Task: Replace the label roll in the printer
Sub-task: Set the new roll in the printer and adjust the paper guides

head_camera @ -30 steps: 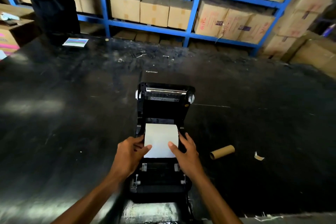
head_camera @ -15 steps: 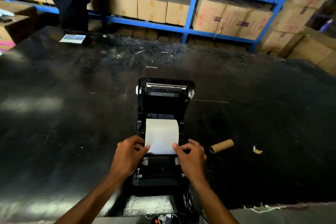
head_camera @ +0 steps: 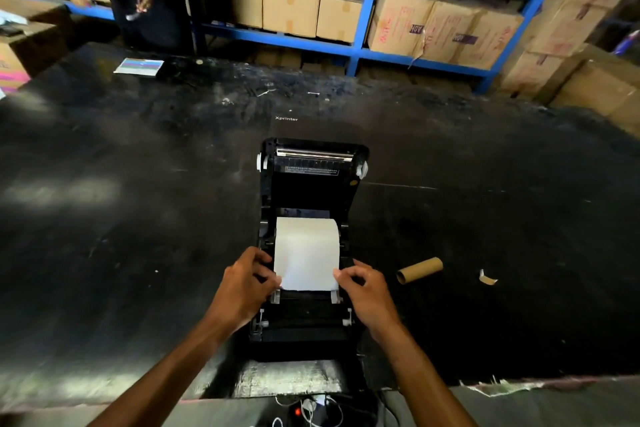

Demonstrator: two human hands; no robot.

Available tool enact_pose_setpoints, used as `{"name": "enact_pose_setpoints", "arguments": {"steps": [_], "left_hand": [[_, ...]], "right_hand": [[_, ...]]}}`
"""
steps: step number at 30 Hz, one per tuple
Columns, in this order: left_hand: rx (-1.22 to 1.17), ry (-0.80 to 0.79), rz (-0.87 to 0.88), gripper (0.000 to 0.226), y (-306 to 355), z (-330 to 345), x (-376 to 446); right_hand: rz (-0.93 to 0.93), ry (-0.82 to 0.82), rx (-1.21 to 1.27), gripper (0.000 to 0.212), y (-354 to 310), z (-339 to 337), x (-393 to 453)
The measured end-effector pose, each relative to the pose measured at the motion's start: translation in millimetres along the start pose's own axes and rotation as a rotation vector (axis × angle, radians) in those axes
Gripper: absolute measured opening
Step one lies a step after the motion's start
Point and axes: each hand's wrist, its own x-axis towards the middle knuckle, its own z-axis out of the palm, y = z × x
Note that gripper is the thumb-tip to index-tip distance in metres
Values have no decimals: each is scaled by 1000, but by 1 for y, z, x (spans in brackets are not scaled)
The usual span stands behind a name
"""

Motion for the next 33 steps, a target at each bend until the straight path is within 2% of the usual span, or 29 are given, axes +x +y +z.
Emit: {"name": "enact_pose_setpoints", "arguments": {"steps": [7,13,19,22,25,30,33], "left_hand": [[81,23,57,23,-1,-1,0],[168,34,150,24,-1,0,-1],[249,-30,223,27,2,-3,-4],[175,-49,192,33,1,-5,-4],[113,-73,163,38,-2,-7,-4],[255,-39,131,39,4,-4,-1],[254,-4,88,43,9,-2,0]], "right_hand": [[-28,1,-112,16,4,4,-2],[-76,113,-205,17,0,10,-3],[-65,-3,-301,21,-4,2,1],[-48,-84,-341,13,-6,-4,2],[-38,-156,-333,15,-9,-9,3],[-17,-52,-518,16,-14,1,7],[8,5,-584,11,-15,7,11]]}}
